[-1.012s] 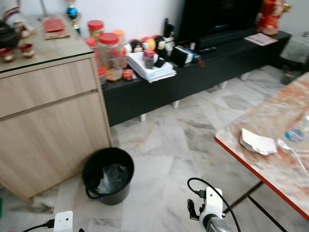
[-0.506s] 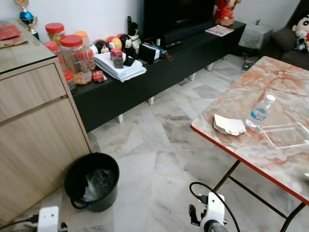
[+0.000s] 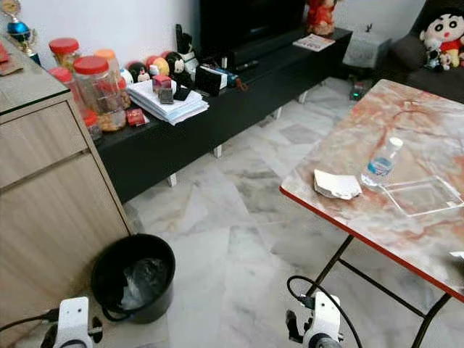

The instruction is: Picking trash to rubbish bin

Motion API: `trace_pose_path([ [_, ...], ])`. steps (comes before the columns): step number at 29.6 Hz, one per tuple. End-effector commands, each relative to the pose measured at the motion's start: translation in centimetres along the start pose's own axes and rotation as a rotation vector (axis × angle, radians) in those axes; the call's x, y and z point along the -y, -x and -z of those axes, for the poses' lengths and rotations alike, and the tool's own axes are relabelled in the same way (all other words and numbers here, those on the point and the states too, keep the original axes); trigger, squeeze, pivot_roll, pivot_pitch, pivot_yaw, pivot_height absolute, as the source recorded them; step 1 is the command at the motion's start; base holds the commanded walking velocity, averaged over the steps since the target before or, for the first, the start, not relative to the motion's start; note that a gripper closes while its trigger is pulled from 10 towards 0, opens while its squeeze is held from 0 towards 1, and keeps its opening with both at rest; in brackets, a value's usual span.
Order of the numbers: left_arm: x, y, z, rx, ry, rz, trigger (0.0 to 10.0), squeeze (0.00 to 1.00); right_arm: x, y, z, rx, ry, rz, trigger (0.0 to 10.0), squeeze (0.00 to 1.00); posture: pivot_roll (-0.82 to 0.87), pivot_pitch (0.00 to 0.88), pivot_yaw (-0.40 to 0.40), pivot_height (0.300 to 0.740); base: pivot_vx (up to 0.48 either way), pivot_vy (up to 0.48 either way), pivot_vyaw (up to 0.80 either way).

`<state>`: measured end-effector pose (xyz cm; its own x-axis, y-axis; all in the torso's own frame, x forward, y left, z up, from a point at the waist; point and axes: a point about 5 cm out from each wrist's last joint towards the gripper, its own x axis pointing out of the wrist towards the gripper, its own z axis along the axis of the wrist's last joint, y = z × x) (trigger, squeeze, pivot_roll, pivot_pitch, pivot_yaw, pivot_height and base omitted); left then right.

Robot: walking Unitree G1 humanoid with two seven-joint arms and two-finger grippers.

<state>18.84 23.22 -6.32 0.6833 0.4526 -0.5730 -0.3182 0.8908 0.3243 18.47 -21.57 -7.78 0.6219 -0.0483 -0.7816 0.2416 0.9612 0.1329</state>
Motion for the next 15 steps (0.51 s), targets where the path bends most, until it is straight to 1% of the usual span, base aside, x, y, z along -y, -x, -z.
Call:
trace_pose_path([
  [1,0.46,0.00,-0.22,0.001,0.000,0.012,10.0,0.00,0.14,0.01,0.02,-0.005,-0.006,0.012,10.0,0.00,0.02,0.000,-0.024,0.740,0.000,0.000,-0.79],
  [9,0.99,0.00,-0.46,0.004,-0.011,0.037,10.0,0.00,0.14,0.00,0.05,-0.008,-0.011,0.015,10.0,0.00,0.02,0.000,-0.028,0.740,0.000,0.000,-0.79],
  [13,1.04,0.02,-0.38,0.000,-0.051,0.031,10.0,0.00,0.34,0.05,0.12,-0.011,-0.015,0.019,10.0,0.00,0.03,0.000,-0.034,0.740,0.000,0.000,-0.79],
  [15,1.06,0.07,-0.24,-0.003,-0.055,0.033,10.0,0.00,0.43,0.08,0.19,-0.014,-0.015,0.022,10.0,0.00,0.03,0.000,-0.035,0.740,0.000,-0.480,-0.79],
])
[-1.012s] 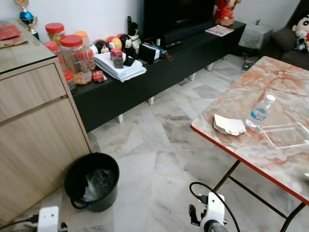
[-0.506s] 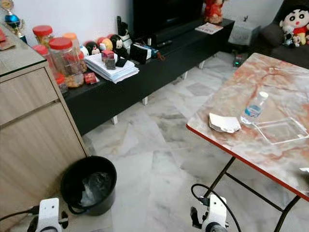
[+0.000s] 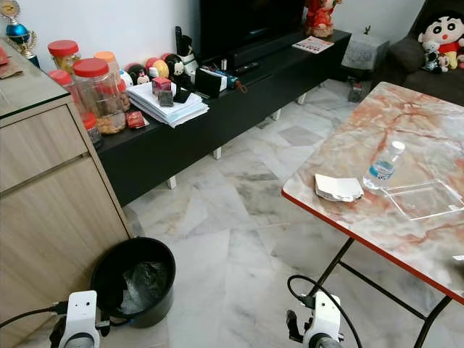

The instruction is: Picking trash to rubbish bin

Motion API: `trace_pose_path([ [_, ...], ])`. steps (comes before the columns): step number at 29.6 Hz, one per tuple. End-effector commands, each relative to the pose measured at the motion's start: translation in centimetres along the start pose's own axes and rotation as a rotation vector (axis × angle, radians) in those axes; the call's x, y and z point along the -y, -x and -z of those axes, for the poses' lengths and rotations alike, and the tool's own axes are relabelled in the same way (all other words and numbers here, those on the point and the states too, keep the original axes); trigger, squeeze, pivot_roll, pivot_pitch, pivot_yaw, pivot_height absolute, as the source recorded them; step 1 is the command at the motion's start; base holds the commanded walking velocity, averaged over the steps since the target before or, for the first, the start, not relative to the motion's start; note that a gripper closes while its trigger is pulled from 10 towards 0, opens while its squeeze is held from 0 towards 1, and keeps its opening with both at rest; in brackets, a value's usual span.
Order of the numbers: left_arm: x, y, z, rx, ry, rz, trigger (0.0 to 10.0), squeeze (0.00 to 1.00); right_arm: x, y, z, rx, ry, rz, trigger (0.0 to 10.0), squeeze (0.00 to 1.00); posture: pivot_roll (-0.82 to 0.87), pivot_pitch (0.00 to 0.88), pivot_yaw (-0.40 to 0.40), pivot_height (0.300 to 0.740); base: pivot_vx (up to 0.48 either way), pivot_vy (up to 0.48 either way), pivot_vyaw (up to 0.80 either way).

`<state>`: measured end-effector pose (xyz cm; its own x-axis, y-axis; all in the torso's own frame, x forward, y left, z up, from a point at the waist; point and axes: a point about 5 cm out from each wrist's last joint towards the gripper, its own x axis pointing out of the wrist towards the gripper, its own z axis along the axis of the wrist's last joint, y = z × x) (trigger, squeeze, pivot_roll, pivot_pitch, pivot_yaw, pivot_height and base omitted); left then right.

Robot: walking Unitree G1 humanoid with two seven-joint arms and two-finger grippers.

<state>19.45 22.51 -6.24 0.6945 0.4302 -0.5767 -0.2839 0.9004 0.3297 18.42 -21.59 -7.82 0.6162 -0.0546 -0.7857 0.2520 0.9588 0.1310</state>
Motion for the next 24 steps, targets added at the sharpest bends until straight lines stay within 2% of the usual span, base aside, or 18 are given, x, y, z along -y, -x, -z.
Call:
trace_pose_path([
  [1,0.26,0.16,0.34,-0.012,-0.024,0.009,10.0,0.00,0.44,0.09,0.19,-0.010,-0.009,0.014,10.0,0.00,0.03,0.000,-0.034,0.740,0.000,-0.480,-0.79],
  [5,0.39,0.33,0.71,-0.025,-0.009,0.019,10.0,0.00,0.49,0.14,0.36,-0.015,-0.009,0.014,10.0,0.00,0.03,0.000,-0.033,0.740,0.000,-0.073,-0.79],
  [15,0.78,0.65,1.22,-0.033,-0.045,0.028,10.0,0.00,0.39,0.15,0.54,-0.017,-0.010,0.013,10.0,0.00,0.03,0.006,-0.033,0.740,0.000,0.000,-0.79],
  [18,0.72,0.63,1.23,-0.036,-0.041,0.026,10.0,0.00,0.39,0.16,0.58,-0.018,-0.008,0.013,10.0,0.00,0.03,0.006,-0.033,0.740,0.000,-0.480,-0.79],
  [21,0.65,0.56,1.10,-0.037,-0.012,0.018,10.0,0.00,0.42,0.16,0.57,-0.018,-0.009,0.015,10.0,0.00,0.02,0.012,-0.034,0.740,0.000,0.000,-0.79],
  [24,0.69,0.52,0.98,-0.031,-0.030,0.023,10.0,0.00,0.44,0.18,0.64,-0.020,-0.010,0.015,10.0,0.00,0.03,0.015,-0.034,0.740,0.000,0.000,-0.79],
])
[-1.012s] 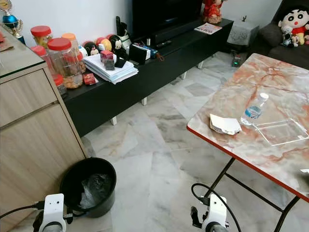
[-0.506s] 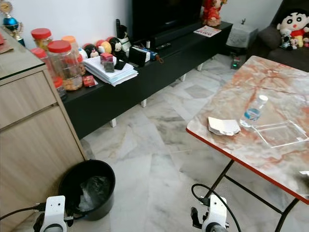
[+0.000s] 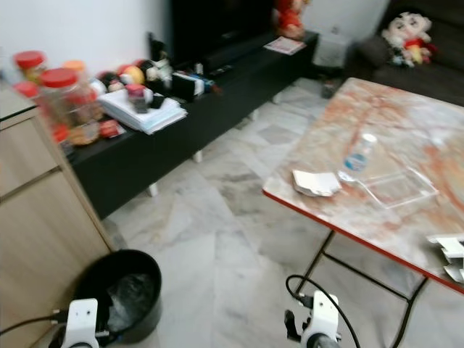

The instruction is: Picking trash to rubbish bin

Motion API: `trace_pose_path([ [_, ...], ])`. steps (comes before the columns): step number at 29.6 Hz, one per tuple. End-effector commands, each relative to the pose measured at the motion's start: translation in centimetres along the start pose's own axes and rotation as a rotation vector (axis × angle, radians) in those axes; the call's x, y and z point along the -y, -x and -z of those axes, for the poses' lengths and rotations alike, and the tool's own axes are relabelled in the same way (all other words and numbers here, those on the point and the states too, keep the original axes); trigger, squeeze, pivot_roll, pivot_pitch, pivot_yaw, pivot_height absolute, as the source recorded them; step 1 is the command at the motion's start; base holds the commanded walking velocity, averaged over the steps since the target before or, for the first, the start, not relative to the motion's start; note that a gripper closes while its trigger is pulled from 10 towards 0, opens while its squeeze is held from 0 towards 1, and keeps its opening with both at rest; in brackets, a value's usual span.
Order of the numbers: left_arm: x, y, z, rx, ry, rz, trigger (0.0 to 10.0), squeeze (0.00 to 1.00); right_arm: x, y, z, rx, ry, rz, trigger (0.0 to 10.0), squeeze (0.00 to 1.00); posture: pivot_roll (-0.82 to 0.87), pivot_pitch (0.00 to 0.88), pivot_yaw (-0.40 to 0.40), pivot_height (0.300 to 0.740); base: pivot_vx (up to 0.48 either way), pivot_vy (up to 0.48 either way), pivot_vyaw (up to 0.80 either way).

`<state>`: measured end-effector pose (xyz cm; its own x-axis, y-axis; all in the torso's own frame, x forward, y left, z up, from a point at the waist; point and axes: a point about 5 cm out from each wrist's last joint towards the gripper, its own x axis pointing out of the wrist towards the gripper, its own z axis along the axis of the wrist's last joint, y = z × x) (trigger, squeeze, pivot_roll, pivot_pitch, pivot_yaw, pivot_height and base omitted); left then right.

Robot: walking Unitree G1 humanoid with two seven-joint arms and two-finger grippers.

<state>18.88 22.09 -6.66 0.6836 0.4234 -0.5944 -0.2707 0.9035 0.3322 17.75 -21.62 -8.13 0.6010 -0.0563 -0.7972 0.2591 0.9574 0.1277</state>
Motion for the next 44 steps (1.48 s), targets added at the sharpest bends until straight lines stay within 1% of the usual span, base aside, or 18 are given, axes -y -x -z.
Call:
trace_pose_path([
  [1,0.4,0.2,0.3,-0.009,-0.029,0.016,10.0,0.00,0.2,0.0,0.0,-0.003,-0.006,0.008,10.0,0.00,0.03,0.015,-0.034,0.740,0.000,0.000,-0.79],
  [3,0.4,0.1,0.2,-0.007,-0.056,0.018,10.0,0.00,0.2,0.0,0.1,-0.006,-0.006,0.009,10.0,0.00,0.02,0.011,-0.035,0.740,0.000,-0.202,-0.79],
  [6,0.5,0.2,0.3,-0.013,-0.047,0.020,10.0,0.00,0.3,0.0,0.1,-0.007,-0.004,0.010,10.0,0.00,0.02,0.011,-0.035,0.740,0.000,-0.480,-0.79],
  [7,0.5,0.2,0.3,-0.016,-0.037,0.020,10.0,0.00,0.3,0.0,0.0,-0.007,-0.005,0.011,10.0,0.00,0.02,0.008,-0.033,0.740,0.000,0.000,-0.79],
  [29,0.9,0.2,-0.1,-0.005,-0.031,0.030,10.0,0.00,0.7,0.1,-0.1,-0.009,-0.004,0.014,10.0,0.00,0.02,0.007,-0.035,0.740,0.000,0.000,-0.79],
  [36,1.0,0.1,-0.2,0.004,-0.032,0.035,10.0,0.00,0.2,-0.1,-0.9,0.011,0.004,0.003,10.0,0.00,0.02,0.007,-0.035,0.740,0.000,0.000,-0.79],
  [40,1.6,-0.1,-1.8,0.075,-0.037,0.055,10.0,0.00,-0.1,-0.3,-1.9,0.056,0.000,-0.006,10.0,0.00,0.02,0.018,-0.041,0.740,0.000,0.000,-0.25],
  [42,1.9,-0.2,-2.9,0.127,-0.036,0.069,10.0,0.00,-0.4,-0.4,-2.5,0.082,0.022,-0.013,10.0,0.00,0.02,0.018,-0.041,0.740,0.000,0.000,0.00],
  [43,2.3,-0.3,-4.2,0.189,-0.043,0.081,10.0,0.00,-1.0,-0.5,-3.8,0.132,0.052,-0.032,10.0,0.00,0.02,0.023,-0.043,0.740,0.000,0.000,0.00],
  [44,2.3,-0.3,-4.2,0.189,-0.043,0.081,10.0,0.00,-1.0,-0.5,-3.8,0.132,0.052,-0.032,10.0,0.00,0.02,0.023,-0.043,0.740,0.000,0.000,0.00],
])
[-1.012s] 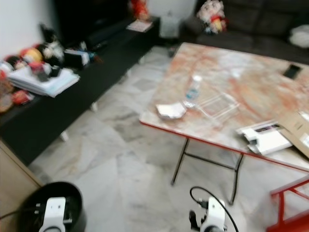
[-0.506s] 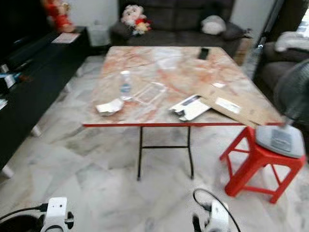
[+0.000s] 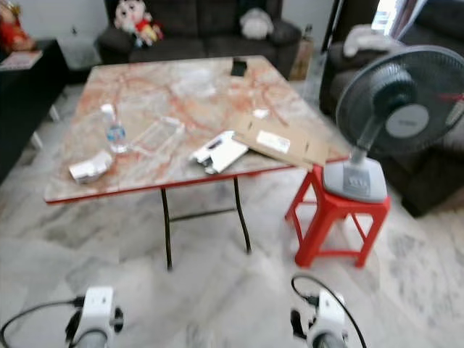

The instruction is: Picking trash to rubbish bin

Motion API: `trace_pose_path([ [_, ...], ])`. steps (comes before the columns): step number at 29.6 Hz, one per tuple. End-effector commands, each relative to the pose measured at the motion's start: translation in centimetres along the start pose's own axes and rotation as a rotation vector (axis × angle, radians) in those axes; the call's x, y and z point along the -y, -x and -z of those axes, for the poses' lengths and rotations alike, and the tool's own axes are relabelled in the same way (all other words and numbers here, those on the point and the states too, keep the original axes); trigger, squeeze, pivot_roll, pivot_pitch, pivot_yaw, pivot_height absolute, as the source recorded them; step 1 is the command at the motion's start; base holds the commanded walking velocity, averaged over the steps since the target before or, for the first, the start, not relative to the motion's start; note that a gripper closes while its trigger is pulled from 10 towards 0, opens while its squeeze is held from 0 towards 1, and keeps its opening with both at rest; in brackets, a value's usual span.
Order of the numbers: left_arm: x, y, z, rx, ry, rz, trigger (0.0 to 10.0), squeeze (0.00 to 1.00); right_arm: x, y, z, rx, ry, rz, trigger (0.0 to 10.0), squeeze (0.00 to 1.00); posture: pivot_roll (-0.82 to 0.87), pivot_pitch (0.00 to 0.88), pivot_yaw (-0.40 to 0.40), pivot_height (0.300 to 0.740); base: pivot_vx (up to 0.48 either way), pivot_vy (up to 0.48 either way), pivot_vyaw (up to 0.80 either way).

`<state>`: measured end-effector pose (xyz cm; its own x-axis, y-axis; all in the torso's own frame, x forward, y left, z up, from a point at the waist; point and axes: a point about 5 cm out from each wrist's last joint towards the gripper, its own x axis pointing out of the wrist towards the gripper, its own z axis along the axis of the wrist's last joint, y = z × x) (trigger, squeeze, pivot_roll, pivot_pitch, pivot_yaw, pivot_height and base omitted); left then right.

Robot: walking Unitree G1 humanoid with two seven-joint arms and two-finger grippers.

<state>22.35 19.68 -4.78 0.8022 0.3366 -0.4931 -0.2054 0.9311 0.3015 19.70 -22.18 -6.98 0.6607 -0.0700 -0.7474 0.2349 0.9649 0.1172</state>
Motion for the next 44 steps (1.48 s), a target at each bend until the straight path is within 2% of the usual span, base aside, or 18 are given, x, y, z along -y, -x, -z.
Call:
trace_pose_path([
  [1,0.0,-0.2,-0.9,0.057,-0.029,0.012,10.0,0.00,-1.1,-0.5,-2.4,0.088,0.042,-0.039,10.0,0.00,0.02,0.023,-0.043,0.740,0.000,0.000,0.00],
  [2,0.1,-0.3,-1.5,0.084,-0.023,0.015,10.0,0.00,-1.3,-0.6,-3.2,0.121,0.055,-0.054,10.0,0.00,0.02,0.029,-0.046,0.740,0.000,0.000,0.00],
  [3,0.4,-0.5,-2.7,0.138,-0.010,0.017,10.0,0.00,-1.7,-0.7,-5.2,0.190,0.078,-0.082,10.0,0.00,0.02,0.034,-0.045,0.740,0.000,0.000,0.00],
  [7,0.8,-0.7,-4.5,0.221,0.020,0.018,10.0,0.00,-2.6,-0.7,-8.0,0.299,0.110,-0.129,10.0,0.00,0.02,0.034,-0.045,0.740,0.000,0.000,0.00],
  [8,1.0,-0.7,-5.7,0.272,0.039,0.014,10.0,0.00,-3.4,-0.6,-9.5,0.360,0.126,-0.164,10.0,0.00,0.02,0.038,-0.052,0.740,0.000,0.000,0.00],
  [11,1.1,-0.8,-7.6,0.343,0.079,0.004,10.0,0.00,-5.4,-0.3,-12.0,0.465,0.157,-0.234,10.0,0.00,0.01,0.038,-0.057,0.740,0.000,0.000,0.00],
  [15,1.3,-0.6,-10.0,0.441,0.092,0.007,10.0,0.00,-7.3,0.3,-14.4,0.579,0.174,-0.304,10.0,0.00,0.01,0.033,-0.061,0.740,0.000,0.000,0.00],
  [17,1.3,-0.6,-10.3,0.453,0.093,0.008,10.0,0.00,-7.6,0.4,-14.7,0.593,0.177,-0.314,10.0,0.00,0.01,0.033,-0.061,0.740,0.000,0.000,0.00],
  [18,1.4,-0.3,-11.6,0.511,0.079,0.022,10.0,0.00,-8.5,0.8,-16.1,0.650,0.177,-0.337,10.0,0.00,0.01,0.025,-0.058,0.740,0.000,0.000,0.00],
  [19,1.7,0.2,-14.1,0.615,0.053,0.045,10.0,0.00,-10.2,1.9,-18.5,0.755,0.175,-0.381,10.0,0.00,0.01,0.022,-0.056,0.740,0.000,0.000,0.00],
  [21,1.9,0.5,-15.4,0.672,0.040,0.056,10.0,0.00,-11.2,2.6,-19.8,0.813,0.172,-0.407,10.0,0.00,0.01,0.022,-0.056,0.740,0.000,0.000,0.00],
  [25,2.2,2.0,-20.1,0.859,0.007,0.062,10.0,0.00,-14.0,5.4,-23.8,0.992,0.177,-0.482,10.0,0.00,0.01,0.009,-0.055,0.740,0.000,0.000,0.00],
  [26,2.2,2.0,-20.1,0.859,0.007,0.062,10.0,0.00,-14.0,5.4,-23.8,0.992,0.177,-0.482,10.0,0.00,0.01,0.009,-0.055,0.740,0.000,0.000,0.00],
  [27,2.2,2.4,-21.5,0.897,0.022,0.063,10.0,0.00,-14.9,6.0,-24.6,1.024,0.173,-0.510,10.0,0.00,0.01,0.000,-0.055,0.740,0.000,0.000,0.00],
  [29,2.4,2.7,-22.7,0.915,0.034,0.068,10.0,0.00,-15.7,6.5,-25.0,1.037,0.170,-0.542,10.0,0.00,0.01,0.000,-0.055,0.740,0.000,0.000,0.00],
  [33,2.8,3.1,-24.8,0.946,0.075,0.069,10.0,0.00,-17.2,6.9,-25.1,1.031,0.233,-0.564,10.0,0.00,0.01,0.000,-0.063,0.740,0.000,0.000,0.00],
  [37,3.2,3.2,-25.3,0.937,0.067,0.074,10.0,0.00,-17.4,6.2,-24.3,0.973,0.203,-0.564,10.0,0.00,0.02,0.000,-0.070,0.740,0.062,0.000,0.00],
  [44,3.6,3.3,-25.6,0.923,0.048,0.095,10.0,0.00,-18.3,6.6,-24.2,0.975,0.219,-0.595,10.0,0.00,0.01,0.000,-0.071,0.740,0.255,0.000,0.00],
])
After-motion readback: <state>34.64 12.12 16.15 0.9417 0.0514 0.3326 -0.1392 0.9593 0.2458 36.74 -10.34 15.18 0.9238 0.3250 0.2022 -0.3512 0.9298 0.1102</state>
